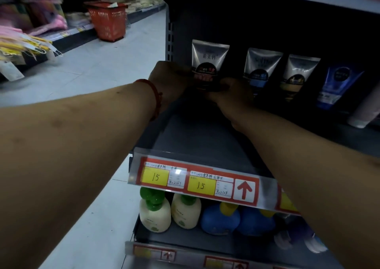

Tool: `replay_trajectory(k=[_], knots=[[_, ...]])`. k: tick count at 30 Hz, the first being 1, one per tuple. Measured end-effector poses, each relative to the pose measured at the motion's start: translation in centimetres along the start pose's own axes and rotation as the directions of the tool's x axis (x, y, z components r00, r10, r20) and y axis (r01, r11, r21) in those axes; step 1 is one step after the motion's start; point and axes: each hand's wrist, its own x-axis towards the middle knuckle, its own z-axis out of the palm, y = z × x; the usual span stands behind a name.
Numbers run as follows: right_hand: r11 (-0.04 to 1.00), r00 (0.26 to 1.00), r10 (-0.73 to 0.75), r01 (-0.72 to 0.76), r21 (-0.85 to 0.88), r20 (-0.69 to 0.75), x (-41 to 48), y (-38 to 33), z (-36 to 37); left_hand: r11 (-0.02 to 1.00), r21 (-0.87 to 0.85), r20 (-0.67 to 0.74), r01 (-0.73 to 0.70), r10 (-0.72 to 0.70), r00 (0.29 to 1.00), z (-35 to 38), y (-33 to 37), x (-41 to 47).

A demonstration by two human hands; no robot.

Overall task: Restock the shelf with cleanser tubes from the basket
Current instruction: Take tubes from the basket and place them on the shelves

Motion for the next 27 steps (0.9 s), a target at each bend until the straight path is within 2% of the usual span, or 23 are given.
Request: replay_trajectory(k=[2, 4, 6, 10, 14, 20, 23, 27], knots=[[0.999, 1.0, 0.014, -0.013, -0.052, 0.006, -0.4, 0.2, -0.1, 0.999, 0.051, 0.028, 0.002, -0.004, 1.0, 0.0, 0.0, -0.3], [0.994, 0.999, 0.028, -0.025, -0.107, 0.026, -1.2, -0.3, -0.6, 0.976, 0.215, 0.037, -0.022, 0.015, 0.999, -0.1, 0.7, -1.4], [0.986, 0.999, 0.01, -0.004, -0.166, 0.035, -2.3, -1.1, -1.6, 0.929, 0.37, -0.02, -0.035, 0.046, 0.999, -0.7, 1.3, -3.1], [0.954, 0.991, -0.078, 0.105, -0.279, 0.108, -6.7, -2.9, -4.7, 0.913, 0.408, -0.128, 0.008, 0.049, 0.991, -2.8, 2.4, -8.4], [0.886, 0.962, -0.156, 0.238, -0.399, 0.226, -12.5, -4.8, -8.4, 0.766, 0.64, -0.045, -0.063, 0.118, 0.992, -3.6, 4.3, -14.9], [0.89, 0.931, -0.149, 0.274, -0.364, 0.334, -21.3, -7.4, -14.1, 0.609, 0.781, 0.171, -0.139, 0.006, 0.985, -1.1, 9.1, -24.7], [0.866, 0.895, -0.159, 0.329, -0.377, 0.417, -26.0, -7.6, -16.3, 0.605, 0.774, 0.194, -0.185, 0.052, 0.98, 1.0, 11.0, -28.9], [0.862, 0.876, -0.19, 0.365, -0.351, 0.443, -31.6, -6.4, -18.9, 0.59, 0.771, 0.239, -0.238, 0.078, 0.968, 3.9, 11.7, -33.9]])
